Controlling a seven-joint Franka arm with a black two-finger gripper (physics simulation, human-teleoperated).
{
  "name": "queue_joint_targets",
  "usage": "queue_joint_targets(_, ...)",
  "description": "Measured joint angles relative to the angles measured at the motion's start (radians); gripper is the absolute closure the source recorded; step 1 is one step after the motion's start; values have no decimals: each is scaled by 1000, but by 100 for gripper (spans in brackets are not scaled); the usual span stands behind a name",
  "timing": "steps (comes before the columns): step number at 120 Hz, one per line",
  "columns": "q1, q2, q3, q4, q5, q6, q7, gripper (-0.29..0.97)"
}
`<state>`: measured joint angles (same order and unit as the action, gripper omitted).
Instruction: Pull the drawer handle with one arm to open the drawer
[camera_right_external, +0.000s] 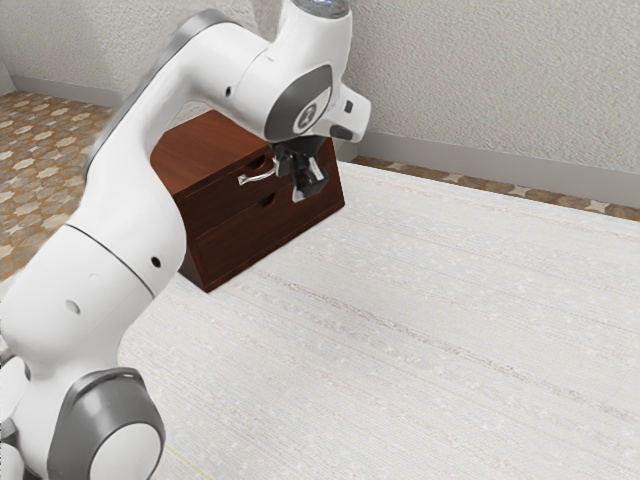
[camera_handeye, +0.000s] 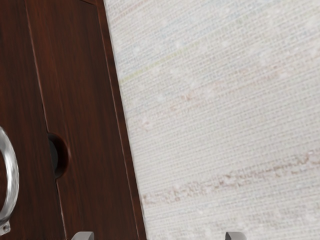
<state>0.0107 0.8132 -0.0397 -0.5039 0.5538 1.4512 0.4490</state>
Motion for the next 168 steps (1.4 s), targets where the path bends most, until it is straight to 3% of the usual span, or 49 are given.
queue_joint_targets(41,45,123,-6,143,24,111,-49,51)
queue_joint_targets(80,100,162,-11,148,25,246,-79,51)
queue_joint_targets(139,159,168,-32,107,15,289,-108,48)
queue_joint_targets(160,141,140,-20,58,16,287,-116,55)
queue_joint_targets(168,116,107,-23,9,10,284,-121,66)
